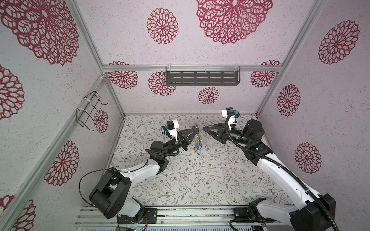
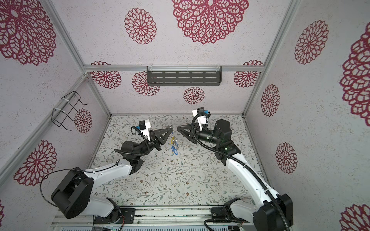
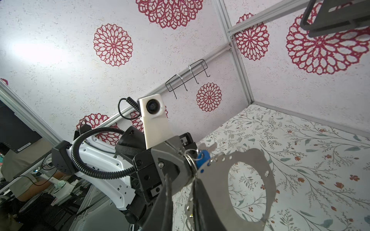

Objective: Remove the keys from the keyring

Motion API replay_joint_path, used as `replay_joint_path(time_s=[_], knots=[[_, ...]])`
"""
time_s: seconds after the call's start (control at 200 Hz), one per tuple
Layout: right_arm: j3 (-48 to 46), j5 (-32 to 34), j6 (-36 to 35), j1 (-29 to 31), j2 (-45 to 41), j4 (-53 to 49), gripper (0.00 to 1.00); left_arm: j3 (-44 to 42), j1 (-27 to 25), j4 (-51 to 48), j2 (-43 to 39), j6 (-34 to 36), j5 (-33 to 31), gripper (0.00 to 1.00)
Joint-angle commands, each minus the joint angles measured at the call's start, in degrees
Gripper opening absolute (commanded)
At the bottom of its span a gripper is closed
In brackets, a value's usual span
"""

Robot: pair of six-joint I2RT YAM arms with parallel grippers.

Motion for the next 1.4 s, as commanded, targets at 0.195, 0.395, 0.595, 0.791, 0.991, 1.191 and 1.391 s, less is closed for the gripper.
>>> replay_joint_path(time_s=[0.195,0.395,0.595,0.791,0.991,1.191,1.391], knots=[[4.6,-1.3,-1.7,1.5,2.0,1.0,0.30,2.0,0.3,0.0,-3.0,-1.1,-0.5,0.00],[5.6,-0.9,-3.0,2.2,3.2,-0.4,0.34,2.2,0.2,0.3,-3.4,-1.7,0.0,0.00],[6.5,-1.2,-3.2,3.1,4.1,-0.4,0.33,2.5,0.3,0.1,-3.3,-1.8,0.4,0.00],[7.5,-1.2,-3.7,4.1,4.9,-1.0,0.20,2.7,0.3,0.1,-3.3,-2.0,0.6,0.00],[8.1,-1.1,-4.3,4.8,5.3,-1.7,0.15,2.6,0.4,0.4,-3.3,-2.4,0.4,0.00],[8.4,-0.8,-4.6,5.3,5.4,-2.2,0.06,2.7,0.4,0.5,-3.0,-2.4,0.5,0.00],[9.1,-0.5,-5.5,5.9,5.8,-3.2,0.00,2.9,0.4,0.3,-2.7,-2.2,0.6,0.00]])
